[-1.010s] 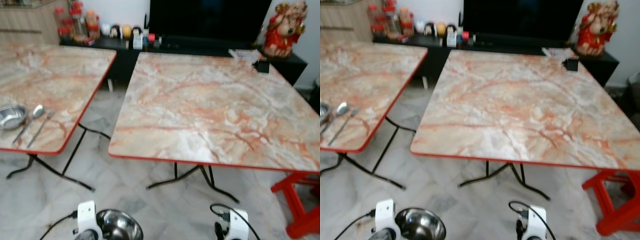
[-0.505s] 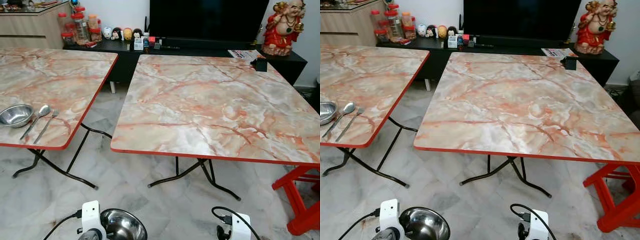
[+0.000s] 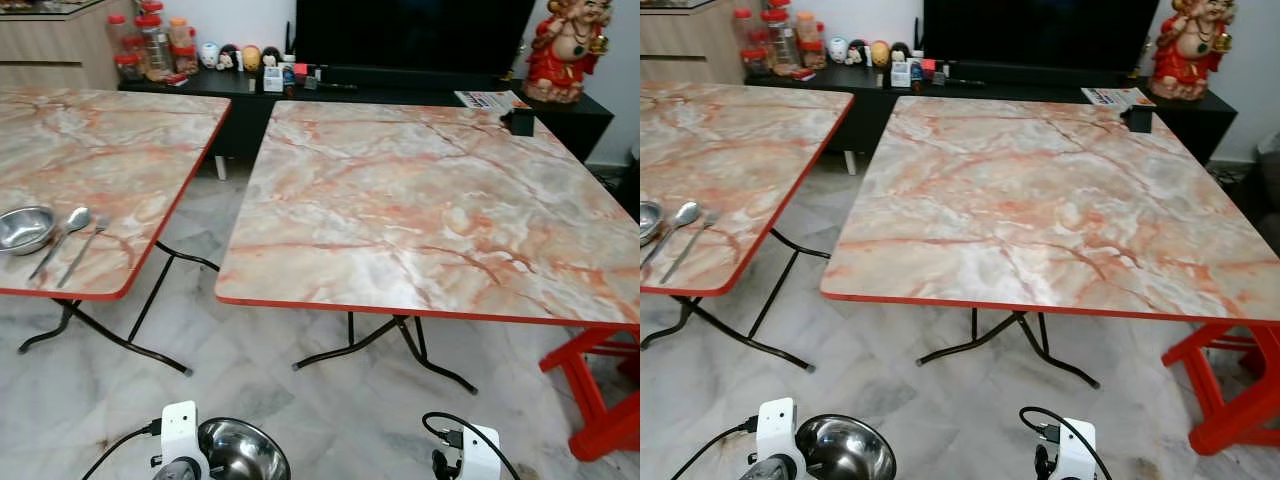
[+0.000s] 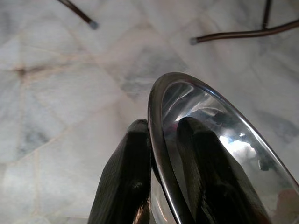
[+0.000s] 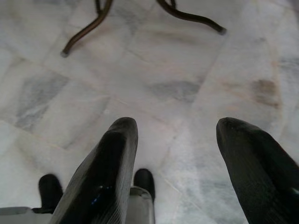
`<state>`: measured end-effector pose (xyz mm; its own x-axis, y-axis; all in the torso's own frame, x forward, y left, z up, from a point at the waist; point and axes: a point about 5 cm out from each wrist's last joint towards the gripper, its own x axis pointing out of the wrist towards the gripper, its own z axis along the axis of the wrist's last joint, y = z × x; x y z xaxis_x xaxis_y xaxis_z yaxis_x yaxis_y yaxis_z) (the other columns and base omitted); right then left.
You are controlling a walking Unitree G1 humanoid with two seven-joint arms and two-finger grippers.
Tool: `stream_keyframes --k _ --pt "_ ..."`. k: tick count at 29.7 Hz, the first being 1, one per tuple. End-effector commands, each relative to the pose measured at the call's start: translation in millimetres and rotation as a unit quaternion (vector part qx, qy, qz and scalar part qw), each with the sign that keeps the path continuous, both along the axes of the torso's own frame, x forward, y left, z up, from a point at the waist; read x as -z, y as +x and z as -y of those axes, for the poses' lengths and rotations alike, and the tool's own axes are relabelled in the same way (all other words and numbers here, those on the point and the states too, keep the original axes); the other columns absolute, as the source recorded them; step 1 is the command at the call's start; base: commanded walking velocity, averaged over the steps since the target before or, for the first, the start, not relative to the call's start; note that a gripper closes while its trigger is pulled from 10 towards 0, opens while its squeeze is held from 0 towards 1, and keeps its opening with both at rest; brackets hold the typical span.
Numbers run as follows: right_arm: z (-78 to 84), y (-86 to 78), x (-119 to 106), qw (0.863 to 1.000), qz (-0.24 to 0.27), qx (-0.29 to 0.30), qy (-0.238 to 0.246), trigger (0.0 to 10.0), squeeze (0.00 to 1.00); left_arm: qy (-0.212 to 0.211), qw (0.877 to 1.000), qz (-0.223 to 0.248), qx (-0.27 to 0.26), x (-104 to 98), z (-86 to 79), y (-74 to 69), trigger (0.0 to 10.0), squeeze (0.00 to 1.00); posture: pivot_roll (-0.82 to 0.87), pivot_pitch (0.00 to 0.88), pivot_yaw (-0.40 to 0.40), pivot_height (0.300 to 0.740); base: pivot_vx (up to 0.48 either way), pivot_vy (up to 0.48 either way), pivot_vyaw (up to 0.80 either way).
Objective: Setting the table
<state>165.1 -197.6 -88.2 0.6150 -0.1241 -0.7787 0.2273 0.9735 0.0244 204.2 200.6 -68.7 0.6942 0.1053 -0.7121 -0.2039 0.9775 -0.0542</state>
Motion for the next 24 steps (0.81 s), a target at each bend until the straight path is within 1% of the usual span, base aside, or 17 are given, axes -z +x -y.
stream_keyframes --k 1,16,24 --pt "3.0 0.2 -0.6 1.000 0.001 0.003 -0.004 10.0 0.00 0.001 1.000 -0.002 0.006 0.5 3.2 0.2 10.0 0.00 0.01 0.000 -0.052 0.740 0.000 -0.304 0.00" --pt "3.8 -1.6 -0.1 1.000 0.000 0.004 -0.005 10.0 0.00 0.002 1.000 -0.002 0.009 0.9 3.3 -0.7 10.0 0.00 0.00 0.000 -0.047 0.740 0.000 -0.308 0.00" --pt "4.3 -3.2 0.4 1.000 0.000 0.004 -0.006 10.0 0.00 0.003 1.000 -0.003 0.010 1.5 2.1 -2.4 10.0 0.00 -0.01 0.000 -0.038 0.740 0.242 -0.309 0.00"
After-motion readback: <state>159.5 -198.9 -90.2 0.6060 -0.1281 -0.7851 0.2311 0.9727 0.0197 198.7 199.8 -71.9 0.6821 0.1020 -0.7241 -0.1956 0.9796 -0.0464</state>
